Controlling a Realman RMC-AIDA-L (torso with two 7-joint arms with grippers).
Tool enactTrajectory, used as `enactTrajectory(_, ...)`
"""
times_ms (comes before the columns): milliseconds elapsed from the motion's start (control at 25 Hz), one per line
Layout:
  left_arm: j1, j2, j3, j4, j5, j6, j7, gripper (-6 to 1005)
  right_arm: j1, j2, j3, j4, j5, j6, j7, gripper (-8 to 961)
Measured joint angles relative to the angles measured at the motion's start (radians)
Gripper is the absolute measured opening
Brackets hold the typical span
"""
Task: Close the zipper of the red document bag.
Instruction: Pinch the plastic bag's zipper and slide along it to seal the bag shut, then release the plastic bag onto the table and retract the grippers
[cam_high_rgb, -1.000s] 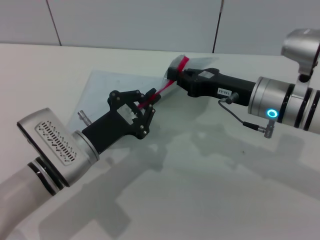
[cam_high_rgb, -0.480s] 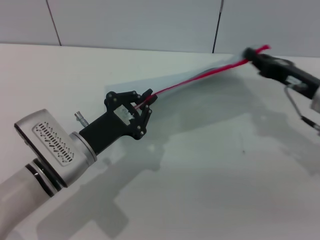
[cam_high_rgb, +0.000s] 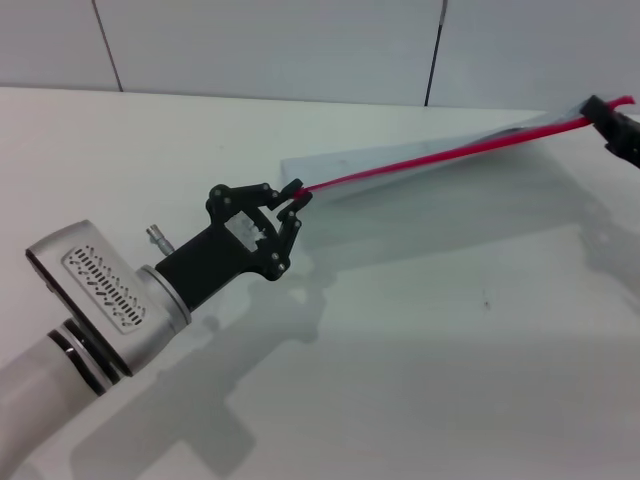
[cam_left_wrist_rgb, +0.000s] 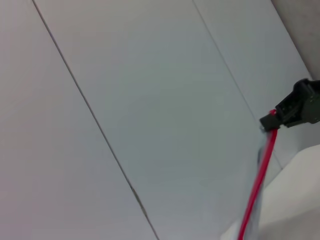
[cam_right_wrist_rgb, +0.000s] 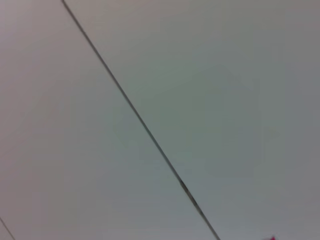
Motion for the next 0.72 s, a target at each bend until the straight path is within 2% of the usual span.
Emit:
enactTrajectory(240,0.004,0.0,-0.02,-0.008,-0.057,0.0,-0.007,199,-0.01,-0.001,-0.006,-0.031,0.003,-0.066,-0.046,177)
enactTrajectory(480,0.014,0.002,-0.027,-0.015,-0.106,0.01,-0.011,219,-0.044,0.006,0.026,-0.005,0.013,-0.219,-0.264,184)
enactTrajectory(560,0.017,0.002,-0.027,-0.015,-0.137,0.014,-0.011,226,-0.055,0.007,0.037,0.028,0.023,-0.267,-0.356,277)
enactTrajectory(720,0.032,0.002,-0.027,-0.015,-0.194,0.058,-0.013,407,-0.082,0.008,0.041,0.101,0.064,-0.322,-0.554,457)
